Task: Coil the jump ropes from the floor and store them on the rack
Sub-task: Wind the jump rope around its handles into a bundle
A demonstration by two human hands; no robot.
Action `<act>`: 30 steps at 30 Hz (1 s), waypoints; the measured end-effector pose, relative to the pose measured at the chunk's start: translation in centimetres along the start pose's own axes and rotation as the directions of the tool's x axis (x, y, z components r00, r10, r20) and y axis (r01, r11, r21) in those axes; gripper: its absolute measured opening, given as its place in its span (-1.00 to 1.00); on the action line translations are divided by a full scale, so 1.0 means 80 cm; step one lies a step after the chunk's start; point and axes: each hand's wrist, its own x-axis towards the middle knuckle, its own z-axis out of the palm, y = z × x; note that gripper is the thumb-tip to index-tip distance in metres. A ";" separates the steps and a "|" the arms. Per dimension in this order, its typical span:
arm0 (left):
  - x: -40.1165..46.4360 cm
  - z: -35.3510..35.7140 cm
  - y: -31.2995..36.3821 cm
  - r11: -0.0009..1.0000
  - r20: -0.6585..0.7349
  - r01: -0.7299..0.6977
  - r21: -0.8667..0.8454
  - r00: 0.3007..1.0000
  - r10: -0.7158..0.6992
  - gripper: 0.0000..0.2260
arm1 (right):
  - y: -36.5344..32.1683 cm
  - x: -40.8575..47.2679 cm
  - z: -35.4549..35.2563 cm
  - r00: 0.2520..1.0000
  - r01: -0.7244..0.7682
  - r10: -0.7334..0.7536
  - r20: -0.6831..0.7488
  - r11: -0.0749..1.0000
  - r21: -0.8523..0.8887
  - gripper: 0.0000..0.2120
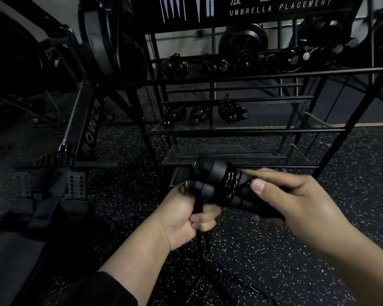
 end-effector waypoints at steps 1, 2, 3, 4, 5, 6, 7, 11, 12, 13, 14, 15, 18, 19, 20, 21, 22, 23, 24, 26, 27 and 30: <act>0.003 0.002 -0.003 1.000 -0.048 -0.009 0.014 0.999 0.010 -0.65 | 0.003 0.002 -0.003 0.998 -0.017 0.018 -0.065 1.000 0.020 -0.73; 0.004 0.005 -0.004 0.999 -0.083 -0.014 0.036 0.996 0.017 -0.58 | 0.006 0.004 -0.006 0.991 -0.032 0.038 -0.127 0.998 0.046 -0.71; 0.005 0.009 -0.006 0.997 -0.104 -0.023 0.075 0.994 0.031 -0.56 | 0.008 0.007 -0.009 0.983 -0.046 0.057 -0.176 0.997 0.070 -0.68; 0.005 0.014 -0.009 0.992 -0.112 -0.033 0.125 0.993 0.047 -0.60 | 0.010 0.009 -0.011 0.976 -0.054 0.071 -0.208 0.995 0.086 -0.66; 0.006 0.018 -0.012 0.980 -0.121 -0.042 0.193 0.990 0.066 -0.64 | 0.011 0.010 -0.012 0.970 -0.064 0.084 -0.230 0.994 0.092 -0.64; 0.006 0.021 -0.016 0.961 -0.140 -0.038 0.273 0.987 0.078 -0.66 | 0.013 0.012 -0.012 0.964 -0.073 0.093 -0.249 0.993 0.091 -0.62; 0.008 0.024 -0.019 0.931 -0.164 -0.039 0.363 0.981 0.105 -0.67 | 0.015 0.012 -0.011 0.958 -0.083 0.105 -0.268 0.992 0.091 -0.62; 0.008 0.026 -0.021 0.580 -0.106 -0.052 0.813 0.966 0.235 -0.73 | 0.022 0.015 -0.009 0.928 -0.112 0.141 -0.346 0.988 0.103 -0.83; 0.006 0.027 -0.020 0.509 -0.092 -0.042 0.860 0.968 0.234 -0.73 | 0.024 0.016 -0.009 0.923 -0.116 0.139 -0.360 0.990 0.085 -0.86; 0.005 0.028 -0.019 0.470 -0.091 -0.024 0.882 0.971 0.221 -0.73 | 0.026 0.016 -0.008 0.919 -0.117 0.133 -0.370 0.991 0.065 -0.87; 0.004 0.029 -0.019 0.434 -0.099 0.000 0.901 0.973 0.206 -0.73 | 0.028 0.016 -0.007 0.915 -0.119 0.128 -0.382 0.992 0.046 -0.89; 0.003 0.031 -0.019 0.385 -0.106 0.023 0.923 0.975 0.197 -0.72 | 0.028 0.016 -0.006 0.912 -0.122 0.125 -0.390 0.992 0.032 -0.90; 0.000 0.037 -0.023 0.194 -0.098 0.065 0.979 0.981 0.168 -0.75 | 0.031 0.016 -0.003 0.900 -0.128 0.121 -0.419 0.992 0.010 -0.92; -0.001 0.040 -0.025 0.135 -0.089 0.068 0.989 0.983 0.163 -0.77 | 0.032 0.016 -0.003 0.896 -0.127 0.104 -0.432 0.992 -0.025 -0.91; -0.002 0.044 -0.028 0.079 -0.072 0.060 0.995 0.983 0.167 -0.79 | 0.035 0.016 -0.003 0.896 -0.116 0.063 -0.439 0.988 -0.097 -0.89; -0.003 0.047 -0.030 0.033 -0.054 0.049 0.998 0.982 0.179 -0.81 | 0.038 0.016 -0.003 0.904 -0.099 0.007 -0.428 0.976 -0.193 -0.86; -0.004 0.051 -0.030 -0.006 -0.041 0.043 0.999 0.980 0.193 -0.82 | 0.042 0.017 -0.003 0.917 -0.087 -0.042 -0.397 0.950 -0.301 -0.80; -0.006 0.053 -0.028 -0.036 -0.031 0.039 0.999 0.978 0.204 -0.81 | 0.046 0.019 -0.002 0.932 -0.086 -0.068 -0.357 0.914 -0.397 -0.72; -0.008 0.055 -0.024 -0.063 -0.019 0.033 0.997 0.978 0.207 -0.80 | 0.051 0.020 -0.002 0.946 -0.093 -0.072 -0.317 0.874 -0.477 -0.61; -0.012 0.057 -0.008 -0.121 0.030 -0.007 0.993 0.982 0.189 -0.80 | 0.058 0.022 0.001 0.974 -0.082 -0.073 -0.215 0.773 -0.630 -0.36; -0.015 0.056 0.001 -0.145 0.063 -0.036 0.989 0.981 0.186 -0.81 | 0.061 0.021 0.001 0.986 -0.034 -0.089 -0.140 0.715 -0.698 -0.26; -0.024 0.045 0.030 -0.173 0.143 -0.110 0.979 0.971 0.193 -0.85 | 0.068 0.018 0.000 0.995 0.100 -0.083 0.061 0.658 -0.746 -0.24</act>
